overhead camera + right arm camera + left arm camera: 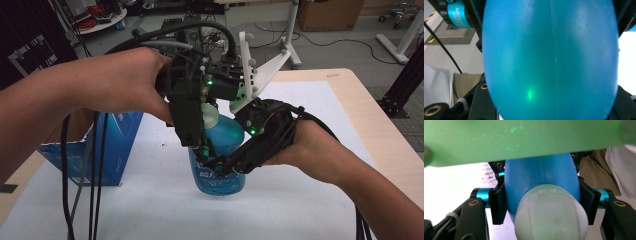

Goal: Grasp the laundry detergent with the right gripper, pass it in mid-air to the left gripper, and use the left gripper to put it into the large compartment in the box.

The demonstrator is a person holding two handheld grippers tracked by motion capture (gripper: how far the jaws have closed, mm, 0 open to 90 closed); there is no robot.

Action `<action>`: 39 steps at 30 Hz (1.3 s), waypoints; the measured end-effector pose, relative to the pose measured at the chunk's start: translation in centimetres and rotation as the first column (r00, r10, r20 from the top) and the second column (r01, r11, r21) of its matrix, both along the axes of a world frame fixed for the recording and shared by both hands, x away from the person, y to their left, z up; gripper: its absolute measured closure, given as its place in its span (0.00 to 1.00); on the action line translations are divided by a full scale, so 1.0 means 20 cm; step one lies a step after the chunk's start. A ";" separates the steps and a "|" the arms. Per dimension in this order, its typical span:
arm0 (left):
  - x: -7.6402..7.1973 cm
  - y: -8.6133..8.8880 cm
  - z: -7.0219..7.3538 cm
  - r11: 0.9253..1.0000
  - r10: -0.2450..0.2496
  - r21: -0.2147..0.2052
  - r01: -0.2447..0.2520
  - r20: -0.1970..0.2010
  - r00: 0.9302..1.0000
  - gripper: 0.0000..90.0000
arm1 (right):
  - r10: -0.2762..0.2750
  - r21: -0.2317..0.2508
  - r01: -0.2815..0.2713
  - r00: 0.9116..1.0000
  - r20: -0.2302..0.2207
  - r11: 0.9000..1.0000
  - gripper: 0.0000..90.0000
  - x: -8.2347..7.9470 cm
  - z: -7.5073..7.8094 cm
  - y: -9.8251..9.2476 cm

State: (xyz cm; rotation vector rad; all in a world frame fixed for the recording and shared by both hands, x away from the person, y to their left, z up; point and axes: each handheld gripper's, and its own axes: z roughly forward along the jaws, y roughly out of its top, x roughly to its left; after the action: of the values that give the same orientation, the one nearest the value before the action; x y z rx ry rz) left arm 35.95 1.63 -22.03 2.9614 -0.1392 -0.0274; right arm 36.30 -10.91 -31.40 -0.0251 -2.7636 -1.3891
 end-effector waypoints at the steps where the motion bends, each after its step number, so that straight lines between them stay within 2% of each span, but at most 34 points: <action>1: 0.00 0.00 0.01 1.000 0.005 0.003 -0.005 -0.004 1.000 0.41 | -0.004 0.007 0.004 1.000 -0.004 1.000 0.47 0.00 0.00 0.00; 2: 0.00 0.00 0.02 1.000 0.014 0.009 -0.014 -0.008 1.000 0.41 | -0.001 0.011 0.001 1.000 -0.028 1.000 0.41 0.00 0.01 0.00; 3: 0.00 0.01 0.03 1.000 0.020 0.006 -0.020 -0.010 1.000 0.41 | -0.003 0.010 0.003 1.000 -0.023 1.000 0.32 0.00 0.01 0.00; 4: 0.00 0.02 0.05 1.000 0.023 0.009 -0.022 -0.013 1.000 0.41 | -0.017 0.013 0.018 0.999 -0.042 1.000 0.24 -0.01 0.01 -0.01; 6: 0.00 0.04 0.07 0.999 0.032 0.002 -0.032 -0.007 0.999 0.41 | -0.005 0.033 0.008 0.997 -0.075 0.999 0.23 -0.01 0.03 -0.04; 7: 0.00 0.05 0.09 0.999 0.046 0.000 -0.046 -0.004 0.999 0.41 | -0.010 0.033 0.012 0.997 -0.070 0.999 0.19 -0.01 0.04 -0.05; 8: 0.00 0.06 0.10 0.998 0.056 -0.001 -0.056 0.000 0.998 0.41 | -0.017 0.024 0.018 0.997 -0.069 1.000 0.13 -0.01 0.04 -0.07; 9: 0.01 0.07 0.12 0.998 0.068 -0.006 -0.068 0.003 0.998 0.41 | -0.035 0.006 0.036 0.996 -0.081 0.999 0.13 -0.01 0.05 -0.08; 11: 0.01 0.10 0.15 0.996 0.087 -0.010 -0.087 0.010 0.996 0.41 | -0.107 -0.040 0.105 0.993 -0.055 0.994 0.13 0.00 0.05 -0.12; 12: 0.02 0.11 0.17 0.994 0.108 -0.008 -0.108 0.012 0.994 0.41 | -0.133 -0.071 0.129 0.989 -0.056 0.989 0.13 0.01 0.05 -0.14; 13: 0.02 0.13 0.19 0.992 0.122 -0.012 -0.122 0.012 0.992 0.41 | -0.136 -0.097 0.131 0.989 -0.057 0.987 0.13 0.01 0.05 -0.16; 15: 0.03 0.15 0.23 0.986 0.166 -0.016 -0.165 0.014 0.986 0.41 | -0.158 -0.143 0.152 0.987 -0.029 0.978 0.13 0.02 0.06 -0.19; 16: 0.04 0.17 0.24 0.981 0.193 -0.016 -0.192 0.013 0.981 0.41 | -0.152 -0.162 0.147 0.988 -0.018 0.976 0.13 0.02 0.07 -0.21; 18: 0.05 0.19 0.27 0.967 0.255 -0.013 -0.255 0.010 0.967 0.41 | -0.142 -0.216 0.136 0.990 -0.015 0.967 0.13 0.05 0.08 -0.25; 20: 0.06 0.22 0.29 0.958 0.288 -0.017 -0.287 0.017 0.958 0.41 | -0.164 -0.263 0.153 0.986 -0.019 0.953 0.13 0.07 0.10 -0.29; 22: 0.07 0.24 0.31 0.951 0.310 -0.009 -0.310 0.028 0.950 0.41 | -0.135 -0.291 0.121 0.990 -0.027 0.949 0.13 0.08 0.12 -0.34; 23: 0.07 0.26 0.32 0.947 0.323 -0.010 -0.323 0.027 0.946 0.41 | -0.125 -0.300 0.109 0.991 -0.037 0.948 0.11 0.09 0.14 -0.36; 24: 0.08 0.26 0.33 0.944 0.331 -0.008 -0.331 0.028 0.943 0.41 | -0.133 -0.313 0.119 0.991 -0.022 0.942 0.02 0.09 0.15 -0.38; 27: 0.10 0.31 0.38 0.927 0.374 -0.020 -0.373 0.029 0.927 0.41 | -0.159 -0.380 0.151 0.987 0.010 0.913 0.01 0.09 0.18 -0.43; 28: 0.11 0.32 0.39 0.921 0.390 -0.026 -0.389 0.029 0.920 0.41 | -0.168 -0.389 0.160 0.986 0.013 0.907 0.01 0.10 0.19 -0.45; 29: 0.12 0.34 0.41 0.913 0.407 -0.031 -0.406 0.029 0.913 0.41 | -0.174 -0.391 0.166 0.985 0.016 0.905 0.01 0.10 0.20 -0.47; 31: 0.13 0.38 0.44 0.896 0.444 -0.041 -0.442 0.028 0.896 0.41 | -0.167 -0.400 0.151 0.986 -0.006 0.904 0.01 0.10 0.22 -0.50; 32: 0.13 0.38 0.44 0.896 0.444 -0.041 -0.442 0.028 0.896 0.41 | -0.163 -0.405 0.152 0.987 0.007 0.901 0.01 0.09 0.23 -0.52; 33: 0.15 0.43 0.46 0.873 0.486 -0.054 -0.485 0.021 0.874 0.41 | -0.157 -0.413 0.153 0.987 0.024 0.898 0.01 0.09 0.24 -0.54; 34: 0.16 0.45 0.47 0.860 0.509 -0.058 -0.507 0.015 0.861 0.41 | -0.159 -0.421 0.156 0.987 0.027 0.894 0.01 0.09 0.24 -0.55; 37: 0.18 0.52 0.50 0.829 0.556 -0.076 -0.554 0.005 0.831 0.41 | -0.204 -0.457 0.209 0.977 0.061 0.865 0.01 0.10 0.25 -0.59; 38: 0.18 0.55 0.51 0.818 0.571 -0.085 -0.568 0.002 0.821 0.41 | -0.213 -0.462 0.221 0.974 0.070 0.859 0.01 0.10 0.25 -0.61; 39: 0.19 0.57 0.51 0.804 0.590 -0.091 -0.587 0.000 0.808 0.41 | -0.218 -0.465 0.227 0.973 0.075 0.855 0.01 0.11 0.25 -0.62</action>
State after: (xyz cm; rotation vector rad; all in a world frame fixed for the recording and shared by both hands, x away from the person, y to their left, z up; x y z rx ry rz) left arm 39.78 13.08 -11.80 2.7778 0.7618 0.1003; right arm 38.45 -23.25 -26.41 -0.3630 -3.1212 -0.7039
